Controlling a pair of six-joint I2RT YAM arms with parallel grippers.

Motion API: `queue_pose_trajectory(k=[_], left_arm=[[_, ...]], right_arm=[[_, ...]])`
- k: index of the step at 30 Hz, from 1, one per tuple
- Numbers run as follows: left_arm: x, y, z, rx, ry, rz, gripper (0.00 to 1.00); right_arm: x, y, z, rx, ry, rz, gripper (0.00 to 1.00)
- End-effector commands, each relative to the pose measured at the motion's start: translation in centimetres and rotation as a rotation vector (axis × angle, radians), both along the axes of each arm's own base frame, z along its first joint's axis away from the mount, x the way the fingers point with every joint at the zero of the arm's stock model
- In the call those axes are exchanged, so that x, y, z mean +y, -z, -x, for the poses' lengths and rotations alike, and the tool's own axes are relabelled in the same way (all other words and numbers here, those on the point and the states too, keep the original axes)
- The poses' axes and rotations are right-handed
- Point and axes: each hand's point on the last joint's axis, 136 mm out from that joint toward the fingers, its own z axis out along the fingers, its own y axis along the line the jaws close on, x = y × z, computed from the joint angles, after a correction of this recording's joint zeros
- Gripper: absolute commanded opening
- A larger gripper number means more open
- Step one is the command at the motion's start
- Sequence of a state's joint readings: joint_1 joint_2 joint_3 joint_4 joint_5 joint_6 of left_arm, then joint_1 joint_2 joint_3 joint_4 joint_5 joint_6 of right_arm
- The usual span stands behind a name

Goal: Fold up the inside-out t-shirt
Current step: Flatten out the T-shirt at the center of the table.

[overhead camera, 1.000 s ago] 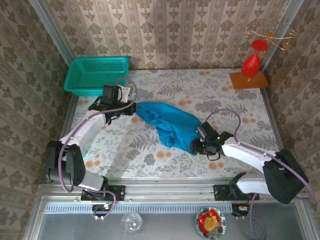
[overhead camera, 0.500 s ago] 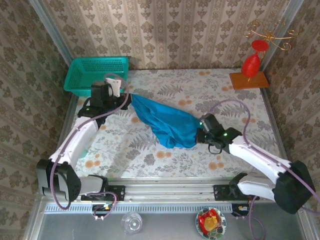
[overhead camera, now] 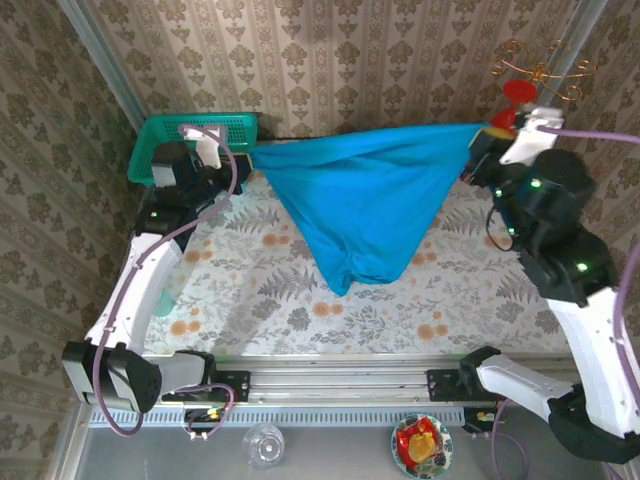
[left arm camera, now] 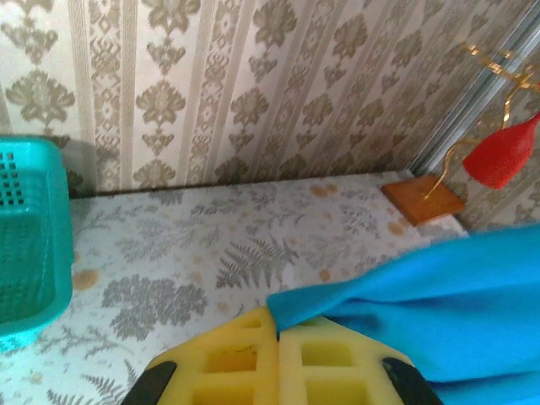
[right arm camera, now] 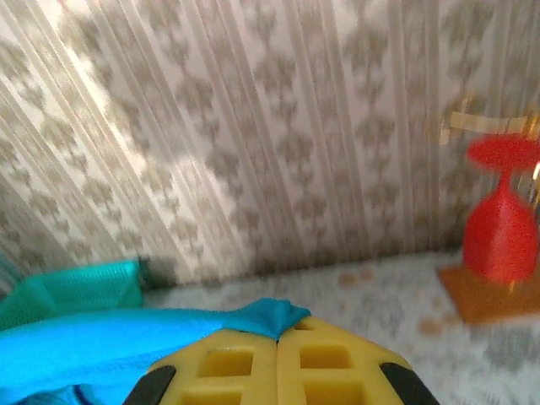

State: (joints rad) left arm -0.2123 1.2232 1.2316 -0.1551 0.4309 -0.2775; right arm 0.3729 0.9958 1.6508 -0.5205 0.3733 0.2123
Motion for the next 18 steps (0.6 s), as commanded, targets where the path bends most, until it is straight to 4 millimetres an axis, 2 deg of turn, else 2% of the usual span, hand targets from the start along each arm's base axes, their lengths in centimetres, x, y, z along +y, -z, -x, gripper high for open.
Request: queue_pose_trajectory(k=[1, 2, 5, 7, 9, 12, 15, 18], left_arm=[[0.5, -6.7, 1.0, -0.158, 0.015, 0.076, 0.00], [0.7, -8.2, 1.3, -0.187, 0.025, 0.092, 0.00], [1.5, -14.9, 3.5, -0.338, 0.061, 0.151, 0.00], [1.8, -19.3, 5.9, -0.459, 0.078, 0.161, 0.00], [1.8, -22.2, 8.4, -0.556, 0.109, 0.165, 0.00], [1.8, -23.8, 10.6, -0.607, 0.133, 0.180, 0.00], [1.3, -23.7, 12.2, -0.594, 0.180, 0.194, 0.00], [1.5, -23.5, 12.9, -0.583, 0.176, 0.206, 0.00]], right_arm=[[-2.6, -3.9, 2.3, -0.113, 0.108, 0.039, 0.00], [-2.7, -4.4, 2.7, -0.135, 0.106, 0.027, 0.00], [-2.6, -4.6, 3.1, -0.158, 0.089, 0.005, 0.00], [-2.5, -4.1, 3.1, -0.146, 0.084, 0.001, 0.00], [-2.7, -3.7, 3.5, -0.142, 0.087, -0.004, 0.00], [-3.3, -3.4, 4.6, -0.154, 0.096, -0.018, 0.00], [-3.8, -3.8, 6.1, -0.177, 0.088, -0.034, 0.00], [-3.9, -4.4, 7.3, -0.212, 0.069, -0.052, 0.00]])
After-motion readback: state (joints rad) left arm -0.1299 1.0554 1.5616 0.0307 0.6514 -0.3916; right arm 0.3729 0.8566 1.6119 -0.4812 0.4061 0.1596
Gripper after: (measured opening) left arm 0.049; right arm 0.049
